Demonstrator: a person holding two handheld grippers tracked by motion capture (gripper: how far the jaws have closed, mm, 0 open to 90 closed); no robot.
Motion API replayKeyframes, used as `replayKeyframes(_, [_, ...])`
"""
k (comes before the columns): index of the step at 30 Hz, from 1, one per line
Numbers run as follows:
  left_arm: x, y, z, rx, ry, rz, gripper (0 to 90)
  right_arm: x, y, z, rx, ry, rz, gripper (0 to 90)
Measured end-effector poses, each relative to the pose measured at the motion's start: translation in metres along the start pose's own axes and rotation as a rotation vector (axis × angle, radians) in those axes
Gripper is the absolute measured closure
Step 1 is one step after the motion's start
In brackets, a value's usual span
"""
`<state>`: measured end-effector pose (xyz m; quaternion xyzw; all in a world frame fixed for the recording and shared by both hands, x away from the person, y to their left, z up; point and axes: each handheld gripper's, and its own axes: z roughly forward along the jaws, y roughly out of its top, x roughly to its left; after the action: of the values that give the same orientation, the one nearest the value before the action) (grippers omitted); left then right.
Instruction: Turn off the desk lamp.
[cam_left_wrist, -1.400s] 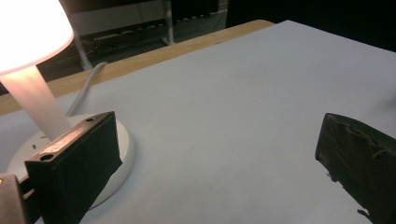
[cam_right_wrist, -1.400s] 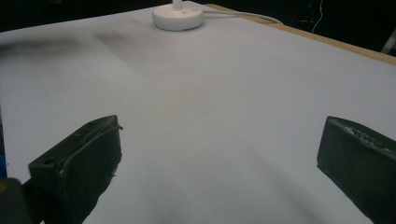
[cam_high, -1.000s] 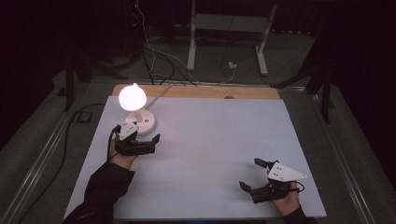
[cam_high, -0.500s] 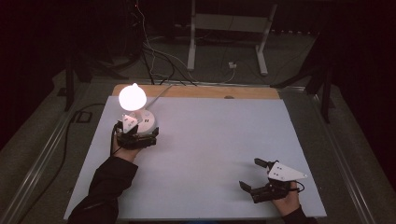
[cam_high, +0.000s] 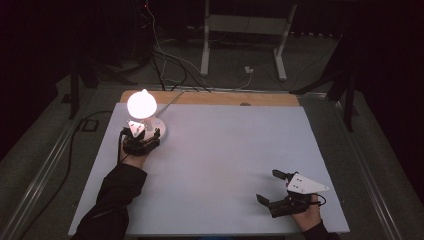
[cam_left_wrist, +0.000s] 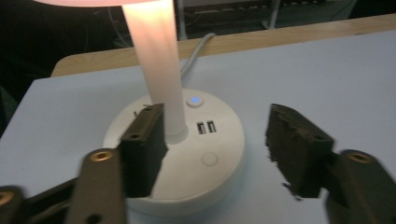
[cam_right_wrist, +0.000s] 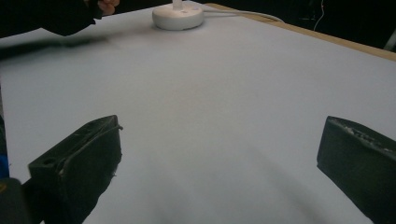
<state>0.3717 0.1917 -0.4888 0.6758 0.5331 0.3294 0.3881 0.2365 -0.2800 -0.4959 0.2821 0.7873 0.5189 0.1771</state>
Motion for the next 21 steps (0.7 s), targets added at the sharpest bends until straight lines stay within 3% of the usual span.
replayKeyframes(2, [0.001, -0.001, 0.001, 0.0, -0.003, -0.002, 47.9, 0.0, 0.0, 0.0, 0.0, 0.0, 0.002, 0.0])
replayKeyframes(3, [0.001, -0.001, 0.002, 0.0, 0.003, 0.004, 55.1, 0.0, 0.0, 0.0, 0.004, 0.001, -0.001, 0.0])
replayKeyframes(4, [0.001, -0.001, 0.002, 0.003, 0.003, 0.008, 55.1, 0.0, 0.0, 0.0, 0.004, 0.001, -0.001, 0.0])
replayKeyframes(5, [0.001, -0.002, 0.003, 0.008, 0.007, 0.009, 62.4, 0.0, 0.0, 0.0, 0.002, 0.002, -0.001, 0.0])
replayKeyframes(6, [0.001, -0.002, 0.004, 0.01, 0.008, 0.01, 62.4, 0.0, 0.0, 0.0, 0.002, 0.002, -0.001, 0.0])
replayKeyframes(7, [0.001, -0.002, 0.004, 0.013, 0.006, 0.011, 69.4, 0.0, 0.0, 0.0, 0.002, 0.002, 0.003, 0.0])
replayKeyframes(14, [0.001, -0.006, 0.009, 0.034, -0.029, 0.036, 87.0, 0.0, 0.0, 0.0, 0.007, 0.004, -0.001, 0.0])
replayKeyframes(17, [0.002, -0.008, 0.013, 0.051, -0.045, 0.069, 90.0, 0.0, 0.0, 0.0, 0.005, 0.005, 0.0, 0.0])
replayKeyframes(21, [0.003, -0.01, 0.018, 0.058, -0.062, 0.071, 90.0, 0.0, 0.0, 0.0, 0.007, 0.005, -0.001, 0.0])
